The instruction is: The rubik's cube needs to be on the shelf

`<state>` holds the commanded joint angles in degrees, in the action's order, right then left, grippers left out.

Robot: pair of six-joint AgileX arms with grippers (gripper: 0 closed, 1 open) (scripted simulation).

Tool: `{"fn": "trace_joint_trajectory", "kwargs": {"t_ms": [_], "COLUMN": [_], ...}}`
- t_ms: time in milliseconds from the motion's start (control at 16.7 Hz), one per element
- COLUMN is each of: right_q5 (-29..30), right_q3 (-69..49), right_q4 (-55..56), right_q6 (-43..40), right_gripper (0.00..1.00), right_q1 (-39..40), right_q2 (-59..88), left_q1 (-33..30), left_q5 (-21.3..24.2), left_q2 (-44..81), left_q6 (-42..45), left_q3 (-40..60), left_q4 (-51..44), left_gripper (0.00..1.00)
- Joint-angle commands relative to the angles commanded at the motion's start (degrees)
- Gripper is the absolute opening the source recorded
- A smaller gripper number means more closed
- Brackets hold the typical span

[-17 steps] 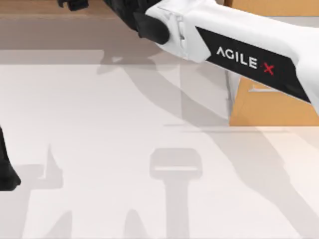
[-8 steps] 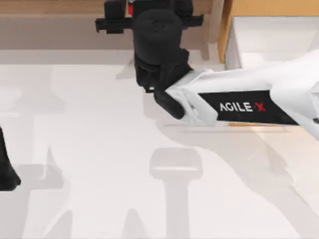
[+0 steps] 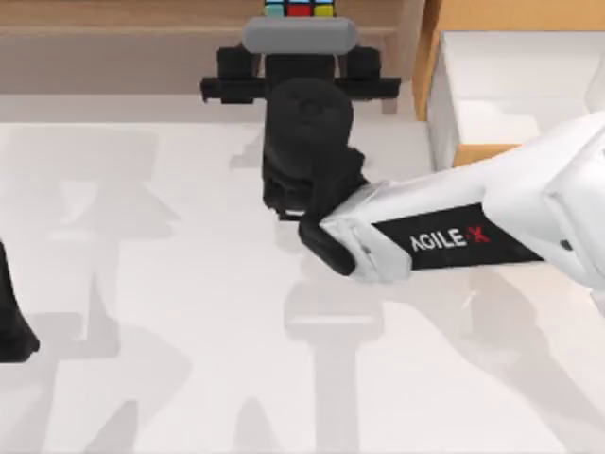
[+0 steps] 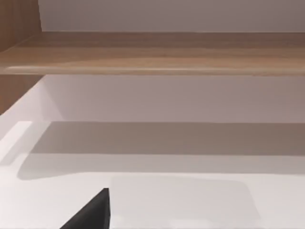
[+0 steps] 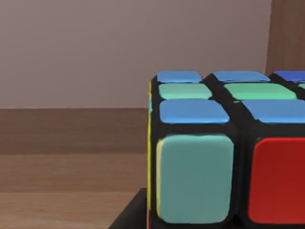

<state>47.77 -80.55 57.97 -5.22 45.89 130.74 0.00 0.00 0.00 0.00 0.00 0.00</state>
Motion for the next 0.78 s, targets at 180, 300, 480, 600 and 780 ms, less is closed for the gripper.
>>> {"fn": "trace_joint_trajectory", "kwargs": {"t_ms": [180, 300, 480, 600, 780], "right_q5": [0.0, -0.2, -1.8, -3.3, -5.3], "right_q3": [0.0, -0.2, -3.0, -6.2, -11.7], "right_q4": [0.0, -0.1, 0.8, 1.2, -0.3], "right_q6": [0.0, 0.1, 0.4, 1.0, 1.7], "right_gripper": [0.00, 0.00, 0.00, 0.00, 0.00], "right_q1": [0.0, -0.3, 0.3, 0.7, 0.4], "right_q2": [0.0, -0.1, -0.5, -0.3, 1.8], "left_q1": [0.0, 0.0, 0.0, 0.0, 0.0], "left_q5": [0.0, 0.0, 0.0, 0.0, 0.0], "left_q2": [0.0, 0.0, 0.0, 0.0, 0.0], "left_q6": [0.0, 0.0, 0.0, 0.0, 0.0], "left_q3": [0.0, 0.0, 0.0, 0.0, 0.0], "left_q4": [0.0, 0.0, 0.0, 0.0, 0.0], "left_gripper": [1.00, 1.00, 1.00, 1.00, 1.00]}}
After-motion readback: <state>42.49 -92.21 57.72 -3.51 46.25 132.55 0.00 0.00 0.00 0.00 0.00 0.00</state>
